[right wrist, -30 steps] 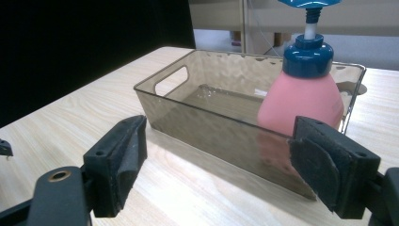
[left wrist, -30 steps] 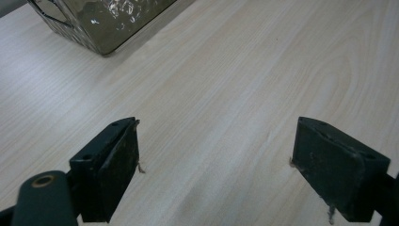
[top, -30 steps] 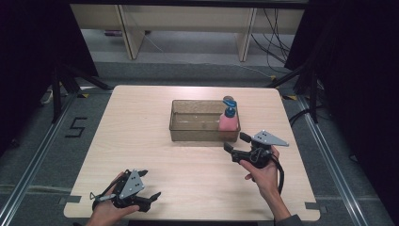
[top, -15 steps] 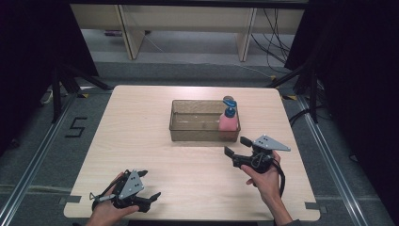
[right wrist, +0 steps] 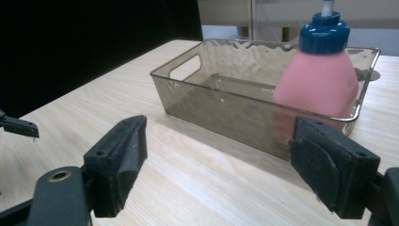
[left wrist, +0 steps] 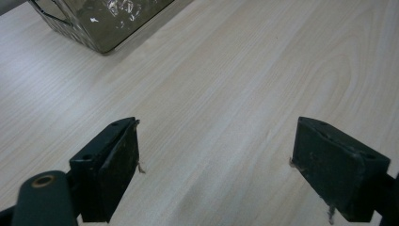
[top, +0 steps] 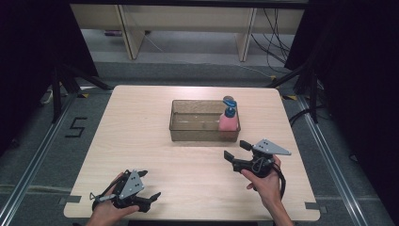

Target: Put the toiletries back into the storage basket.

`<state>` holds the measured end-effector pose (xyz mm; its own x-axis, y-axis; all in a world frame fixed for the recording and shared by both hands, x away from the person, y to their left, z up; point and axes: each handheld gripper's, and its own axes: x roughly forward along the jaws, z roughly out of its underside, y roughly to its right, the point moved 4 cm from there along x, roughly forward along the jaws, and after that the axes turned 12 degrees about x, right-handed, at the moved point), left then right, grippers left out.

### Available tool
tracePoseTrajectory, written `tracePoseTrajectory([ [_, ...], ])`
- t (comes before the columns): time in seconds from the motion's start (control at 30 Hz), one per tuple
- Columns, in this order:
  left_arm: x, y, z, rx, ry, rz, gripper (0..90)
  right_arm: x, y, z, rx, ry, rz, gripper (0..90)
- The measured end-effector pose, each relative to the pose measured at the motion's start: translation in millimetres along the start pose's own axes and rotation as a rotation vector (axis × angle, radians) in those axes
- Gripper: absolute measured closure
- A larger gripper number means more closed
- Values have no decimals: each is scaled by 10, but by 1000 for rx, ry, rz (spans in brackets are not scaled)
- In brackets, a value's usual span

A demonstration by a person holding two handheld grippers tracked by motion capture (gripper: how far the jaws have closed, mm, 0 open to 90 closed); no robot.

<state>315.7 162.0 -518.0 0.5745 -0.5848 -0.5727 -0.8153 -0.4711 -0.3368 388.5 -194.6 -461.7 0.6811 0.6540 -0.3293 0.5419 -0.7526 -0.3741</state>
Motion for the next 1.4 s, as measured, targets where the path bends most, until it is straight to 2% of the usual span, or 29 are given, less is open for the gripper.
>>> tracePoseTrajectory([
  [0.03,-7,-7,1,10,-3,4,149,-10,-27,18,43,-6,0,207],
  [0.07,-16,-11,0,15,-7,13,149,-26,-9,17,20,-19,7,207],
  [0.1,-3,1,-8,-12,15,-3,149,-19,0,20,3,-9,-6,207],
  [0.2,0,2,-8,-19,24,-8,149,-34,-17,41,25,-6,-2,207],
  [0.23,-6,-2,-4,-12,12,0,148,-42,-14,55,11,-9,8,206],
  [0.3,-1,5,-6,-10,12,10,149,-69,-49,80,46,-24,9,207],
  [0.33,-13,-8,2,16,-5,12,149,-59,-39,81,19,-9,-3,207],
  [0.4,-5,1,-4,-5,7,10,149,-72,-39,98,4,-15,-1,207],
  [0.47,-3,2,-6,-15,13,7,149,-73,-58,126,21,-21,-16,206],
  [0.5,-3,1,-5,-15,12,7,149,-77,-61,136,20,-20,-8,206],
  [0.57,-1,3,-6,-14,13,9,149,-92,-49,144,-13,-23,0,204],
  [0.63,-2,5,-7,-13,13,8,149,-97,-72,165,16,-22,-8,196],
  [0.7,-4,4,-7,-14,14,8,149,-120,-65,174,-3,-33,-3,178],
  [0.8,-7,2,-8,-14,13,1,149,-128,-72,209,18,-36,-8,159],
  [0.83,-1,3,-8,-15,20,-4,149,-134,-79,218,20,-27,-23,156],
  [0.9,-6,3,-8,-13,13,1,149,-135,-79,236,21,-22,-24,156],
  [0.97,-8,3,-8,-13,12,4,149,-166,-87,254,12,-37,-25,156],
  [1.03,-2,6,-11,-19,20,-1,149,-172,-105,269,33,-24,-40,157],
  [1.13,-10,2,-9,-13,13,2,149,-187,-123,307,29,-30,-36,157],
  [1.17,-10,2,-10,-13,13,2,149,-193,-117,313,10,-31,-36,157],
  [1.2,-8,3,-10,-13,15,0,149,-194,-135,330,30,-39,-50,157],
  [1.27,-23,-14,-2,11,-3,5,149,-213,-143,346,28,-41,-45,157],
  [1.33,-20,-16,-3,12,-1,4,149,-242,-136,361,5,-45,-35,157],
  [1.4,-22,-14,-4,13,-1,6,148,-243,-146,385,11,-39,-37,157],
])
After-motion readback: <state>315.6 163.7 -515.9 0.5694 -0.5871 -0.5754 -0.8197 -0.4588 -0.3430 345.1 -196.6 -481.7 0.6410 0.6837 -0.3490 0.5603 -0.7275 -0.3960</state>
